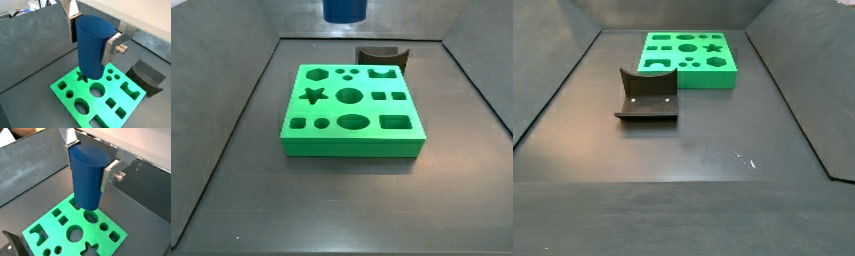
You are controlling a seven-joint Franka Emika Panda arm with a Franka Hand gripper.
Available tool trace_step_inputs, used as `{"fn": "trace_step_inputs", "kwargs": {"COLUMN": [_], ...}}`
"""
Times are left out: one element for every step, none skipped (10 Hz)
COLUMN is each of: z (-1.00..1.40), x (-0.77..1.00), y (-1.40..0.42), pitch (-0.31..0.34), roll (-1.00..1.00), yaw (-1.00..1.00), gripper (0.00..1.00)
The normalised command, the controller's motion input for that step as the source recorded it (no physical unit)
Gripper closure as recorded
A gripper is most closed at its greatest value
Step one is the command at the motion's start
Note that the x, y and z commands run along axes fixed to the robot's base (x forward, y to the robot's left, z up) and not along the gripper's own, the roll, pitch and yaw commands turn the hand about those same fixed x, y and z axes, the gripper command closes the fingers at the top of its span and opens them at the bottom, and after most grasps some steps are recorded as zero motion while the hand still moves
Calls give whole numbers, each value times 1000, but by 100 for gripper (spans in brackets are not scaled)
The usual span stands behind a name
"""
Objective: Insert the oval object.
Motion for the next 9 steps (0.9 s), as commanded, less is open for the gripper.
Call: {"fn": "trace_step_inputs", "kwargs": {"z": [-1000,-1000,-1000,-1000,-1000,-1000,-1000,-894,-837], "x": [506,491,440,369,100,0,-89,0,0], "y": [-329,-329,-280,-269,-106,-51,31,160,197], "pitch": [-67,-63,-27,-10,0,0,0,0,0], "roll": [0,0,10,39,0,-20,-79,-131,-114], "yaw": [-103,-126,-143,-297,-543,-406,-297,-249,-63], "gripper": [100,100,100,100,100,100,100,100,100]}}
